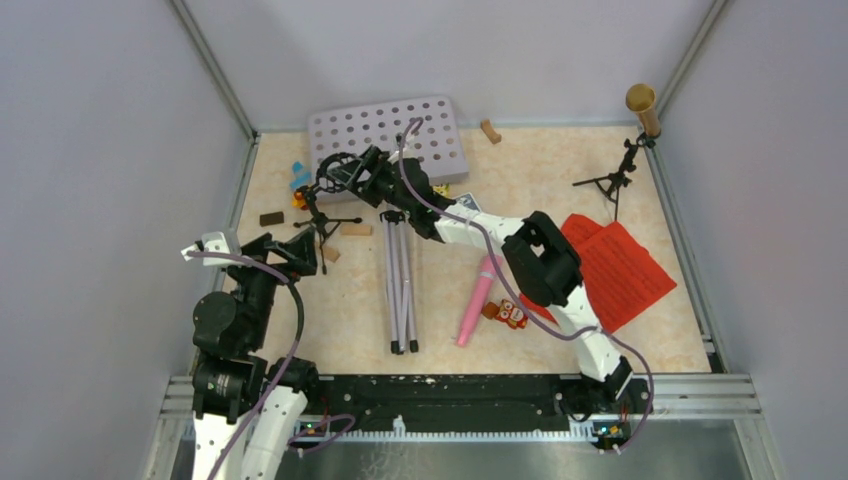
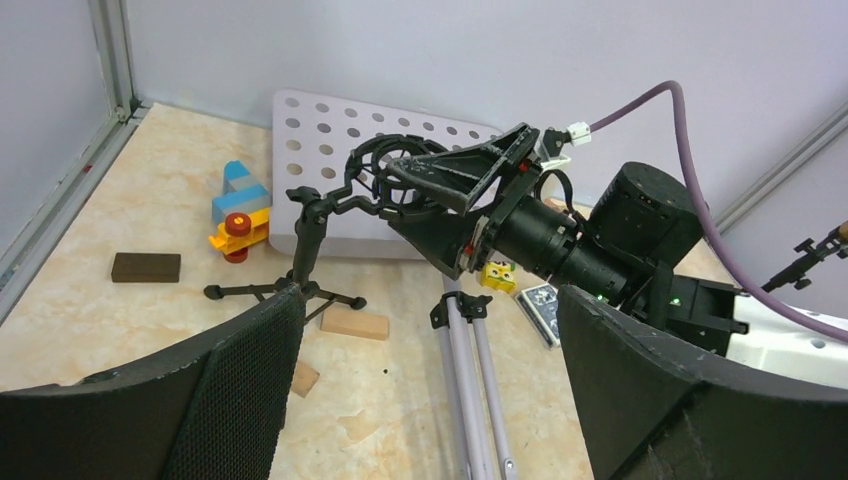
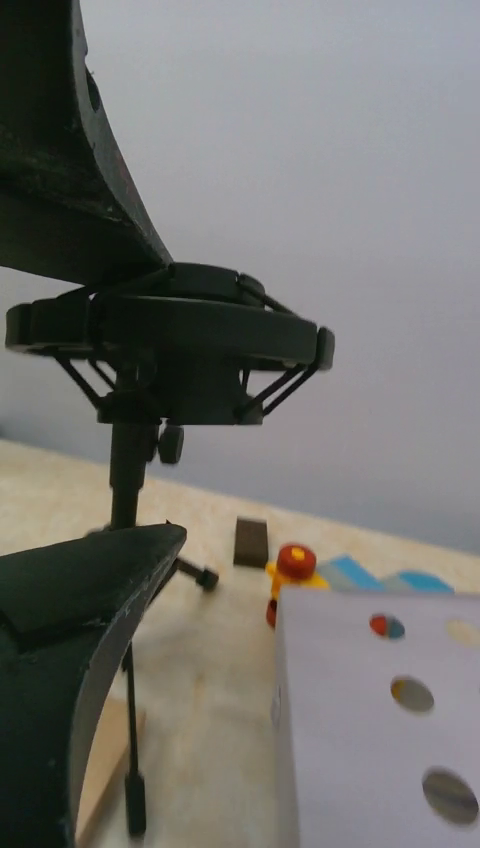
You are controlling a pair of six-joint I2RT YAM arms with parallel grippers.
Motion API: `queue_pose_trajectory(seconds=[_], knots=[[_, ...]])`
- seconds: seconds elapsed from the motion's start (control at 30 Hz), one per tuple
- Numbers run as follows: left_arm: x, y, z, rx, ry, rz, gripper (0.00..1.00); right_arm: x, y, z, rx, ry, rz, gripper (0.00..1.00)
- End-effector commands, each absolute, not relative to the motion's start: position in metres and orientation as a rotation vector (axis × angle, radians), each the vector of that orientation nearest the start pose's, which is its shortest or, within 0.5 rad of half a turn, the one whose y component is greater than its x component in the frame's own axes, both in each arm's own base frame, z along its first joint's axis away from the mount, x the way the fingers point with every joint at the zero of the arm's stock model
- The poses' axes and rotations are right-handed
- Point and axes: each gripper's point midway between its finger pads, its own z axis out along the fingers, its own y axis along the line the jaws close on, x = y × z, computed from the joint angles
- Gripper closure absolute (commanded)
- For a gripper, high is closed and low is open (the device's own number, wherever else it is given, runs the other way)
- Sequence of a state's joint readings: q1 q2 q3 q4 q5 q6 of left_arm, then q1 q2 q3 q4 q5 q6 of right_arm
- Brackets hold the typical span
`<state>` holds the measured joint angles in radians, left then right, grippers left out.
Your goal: Pack up the instrument practice props
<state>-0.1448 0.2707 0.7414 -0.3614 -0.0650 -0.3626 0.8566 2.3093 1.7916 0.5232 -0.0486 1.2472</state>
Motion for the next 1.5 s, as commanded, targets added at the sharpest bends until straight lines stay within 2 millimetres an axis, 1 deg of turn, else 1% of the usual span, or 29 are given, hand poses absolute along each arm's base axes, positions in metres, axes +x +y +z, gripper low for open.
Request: queue_pose_trajectory(seconds=[0.0, 0.07, 0.2, 0.23, 0.27, 0.33, 0.37, 0.43, 0.5, 0.53, 0.6, 0.7, 0.77, 0.8, 0.93, 1.0, 1.1, 1.2, 1.23, 1.27, 1.37, 1.47], knots=[[0.207, -0.031, 0.342, -0.204, 1.439, -0.342, 0.01, 0.422, 0.515, 0.239, 0.109, 1.863, 1.277, 0.18], [0.207, -0.03, 0.34, -0.208, 1.445, -0.336, 0.01, 0.425, 0.499, 0.239, 0.054, 1.871, 1.148, 0.17], [0.208, -0.025, 0.337, -0.225, 1.451, -0.313, 0.01, 0.425, 0.468, 0.249, -0.05, 1.854, 0.99, 0.16], [0.208, -0.024, 0.337, -0.234, 1.453, -0.308, 0.01, 0.425, 0.462, 0.259, -0.072, 1.837, 0.977, 0.16], [0.209, -0.023, 0.336, -0.239, 1.457, -0.304, 0.01, 0.423, 0.455, 0.261, -0.096, 1.837, 0.958, 0.16], [0.21, -0.021, 0.335, -0.251, 1.469, -0.291, 0.01, 0.418, 0.439, 0.274, -0.14, 1.82, 0.923, 0.16], [0.211, -0.019, 0.333, -0.257, 1.48, -0.281, 0.01, 0.415, 0.429, 0.286, -0.146, 1.804, 0.902, 0.16], [0.212, -0.016, 0.331, -0.269, 1.503, -0.259, 0.01, 0.412, 0.408, 0.298, -0.159, 1.8, 0.856, 0.16], [0.212, -0.014, 0.334, -0.279, 1.512, -0.247, 0.01, 0.406, 0.382, 0.305, -0.173, 1.802, 0.792, 0.16], [0.211, -0.013, 0.336, -0.28, 1.515, -0.243, 0.01, 0.403, 0.367, 0.303, -0.171, 1.808, 0.747, 0.16], [0.212, -0.017, 0.341, -0.251, 1.522, -0.249, 0.01, 0.395, 0.331, 0.301, -0.156, 1.804, 0.644, 0.16], [0.217, -0.032, 0.344, -0.156, 1.56, -0.287, 0.01, 0.381, 0.273, 0.288, -0.127, 1.787, 0.494, 0.15], [0.221, -0.047, 0.344, -0.078, 1.583, -0.335, 0.01, 0.375, 0.231, 0.284, -0.082, 1.763, 0.467, 0.15], [0.223, -0.053, 0.344, -0.046, 1.59, -0.358, 0.01, 0.374, 0.206, 0.28, -0.038, 1.755, 0.456, 0.15], [0.228, -0.073, 0.346, 0.055, 1.572, -0.439, 0.01, 0.382, 0.093, 0.281, 0.208, 1.659, 0.401, 0.15], [0.228, -0.085, 0.343, 0.1, 1.578, -0.5, 0.01, 0.386, 0.044, 0.283, 0.292, 1.595, 0.339, 0.16], [0.23, -0.095, 0.337, 0.12, 1.594, -0.555, 0.01, 0.395, -0.015, 0.283, 0.393, 1.515, 0.259, 0.16], [0.229, -0.099, 0.334, 0.135, 1.591, -0.573, 0.01, 0.405, -0.061, 0.281, 0.466, 1.434, 0.172, 0.16], [0.23, -0.1, 0.334, 0.139, 1.591, -0.576, 0.01, 0.408, -0.072, 0.28, 0.476, 1.407, 0.132, 0.16], [0.23, -0.101, 0.334, 0.145, 1.591, -0.579, 0.01, 0.413, -0.078, 0.281, 0.457, 1.38, 0.103, 0.16], [0.231, -0.106, 0.335, 0.172, 1.584, -0.582, 0.01, 0.432, -0.084, 0.282, 0.361, 1.329, 0.03, 0.15], [0.233, -0.109, 0.337, 0.202, 1.571, -0.566, 0.01, 0.454, -0.094, 0.272, 0.326, 1.346, -0.04, 0.14]])
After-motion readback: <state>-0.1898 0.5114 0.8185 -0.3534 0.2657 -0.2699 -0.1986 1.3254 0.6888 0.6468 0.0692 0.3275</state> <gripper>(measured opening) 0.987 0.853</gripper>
